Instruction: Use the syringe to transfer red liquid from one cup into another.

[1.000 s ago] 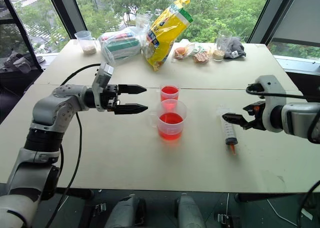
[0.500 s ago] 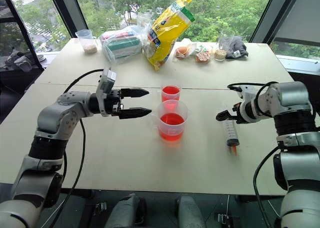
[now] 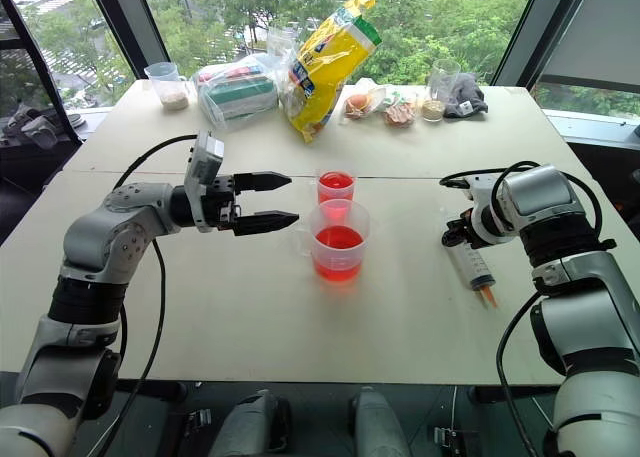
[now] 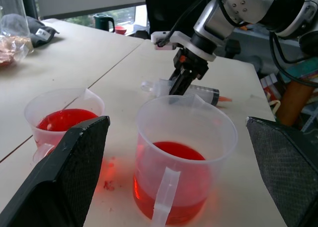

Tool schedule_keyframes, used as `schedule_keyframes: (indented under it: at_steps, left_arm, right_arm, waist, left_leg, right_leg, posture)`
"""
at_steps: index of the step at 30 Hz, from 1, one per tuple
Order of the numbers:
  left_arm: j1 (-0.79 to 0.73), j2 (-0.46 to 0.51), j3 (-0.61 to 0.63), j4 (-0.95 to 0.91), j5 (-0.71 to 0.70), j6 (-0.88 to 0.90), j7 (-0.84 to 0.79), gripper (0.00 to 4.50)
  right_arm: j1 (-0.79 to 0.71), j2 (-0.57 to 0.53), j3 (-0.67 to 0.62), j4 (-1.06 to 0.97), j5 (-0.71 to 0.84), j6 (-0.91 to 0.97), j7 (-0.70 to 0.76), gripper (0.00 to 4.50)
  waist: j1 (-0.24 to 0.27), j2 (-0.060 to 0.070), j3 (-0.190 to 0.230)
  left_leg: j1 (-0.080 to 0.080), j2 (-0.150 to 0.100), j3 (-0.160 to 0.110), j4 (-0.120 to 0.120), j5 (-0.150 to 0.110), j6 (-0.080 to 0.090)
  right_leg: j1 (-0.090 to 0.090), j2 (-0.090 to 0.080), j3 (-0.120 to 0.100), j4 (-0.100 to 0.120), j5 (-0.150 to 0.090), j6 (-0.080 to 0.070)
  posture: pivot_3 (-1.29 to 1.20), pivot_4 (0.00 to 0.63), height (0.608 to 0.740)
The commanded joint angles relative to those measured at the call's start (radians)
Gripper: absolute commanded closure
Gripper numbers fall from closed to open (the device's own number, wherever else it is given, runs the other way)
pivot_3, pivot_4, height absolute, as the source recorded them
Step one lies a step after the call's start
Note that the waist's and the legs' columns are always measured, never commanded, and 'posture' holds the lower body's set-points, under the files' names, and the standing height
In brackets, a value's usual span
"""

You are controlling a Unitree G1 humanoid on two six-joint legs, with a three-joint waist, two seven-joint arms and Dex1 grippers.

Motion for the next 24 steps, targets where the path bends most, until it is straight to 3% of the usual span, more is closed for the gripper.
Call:
schedule_keyframes:
  at_steps: [1,4,7,10,15,19,24]
  left_arm:
    - [-0.039,0.002,0.010,0.005,-0.012,-0.013,-0.009,0.00]
    - [-0.056,0.005,0.009,0.025,-0.012,-0.014,-0.022,0.00]
    - [-0.089,0.003,-0.002,0.062,-0.006,-0.017,-0.044,0.00]
    - [-0.126,-0.002,-0.022,0.099,0.007,-0.027,-0.072,0.00]
    - [-0.190,-0.004,-0.050,0.173,0.031,-0.052,-0.125,0.00]
    - [-0.237,-0.010,-0.060,0.231,0.052,-0.072,-0.155,0.00]
    - [-0.276,-0.007,-0.058,0.273,0.063,-0.079,-0.182,0.00]
  right_arm:
    - [0.016,0.001,-0.088,-0.117,0.021,0.049,0.003,3.08]
    - [0.039,-0.008,-0.201,-0.265,0.033,0.074,-0.033,3.08]
    - [0.038,0.041,-0.448,-0.513,0.121,0.027,-0.044,3.08]
    - [0.037,0.173,-0.673,-0.747,0.205,-0.052,-0.103,3.08]
    - [0.056,0.415,-0.846,-1.014,0.351,-0.198,-0.206,3.08]
    - [0.148,0.577,-0.851,-1.114,0.415,-0.323,-0.288,3.08]
    - [0.419,0.620,-0.640,-1.166,0.285,-0.582,-0.237,3.08]
  waist:
    - [0.002,0.000,0.000]
    - [0.008,0.001,0.001]
    - [0.010,0.002,0.001]
    - [0.009,0.002,0.001]
    - [0.011,0.001,0.001]
    - [0.010,0.001,0.001]
    - [0.008,0.001,0.001]
  left_leg:
    - [0.000,0.000,0.000,0.000,0.000,0.000]
    - [-0.002,0.000,0.000,0.000,0.000,0.000]
    - [-0.003,-0.001,0.001,0.000,0.000,0.000]
    - [-0.004,-0.001,-0.001,0.000,0.000,0.000]
    - [-0.004,0.000,-0.002,0.000,0.000,0.000]
    - [-0.004,-0.001,-0.002,0.000,0.000,0.000]
    - [-0.004,-0.001,-0.002,0.000,0.000,0.000]
  right_leg:
    - [0.000,0.000,0.000,0.000,0.000,0.000]
    - [-0.001,-0.001,0.000,0.000,0.000,0.000]
    - [-0.002,-0.002,0.000,0.000,0.000,0.000]
    - [-0.003,-0.001,-0.001,0.000,0.000,0.000]
    - [-0.002,-0.001,-0.003,0.000,0.000,0.000]
    - [-0.001,-0.001,-0.003,0.000,0.000,0.000]
    - [-0.001,-0.001,-0.002,-0.001,0.000,0.000]
  posture:
    - [0.00,0.150,0.740]
    - [0.00,0.150,0.740]
    - [0.00,0.150,0.740]
    - [0.00,0.150,0.740]
    - [0.00,0.150,0.740]
    - [0.00,0.150,0.740]
    - [0.00,0.150,0.740]
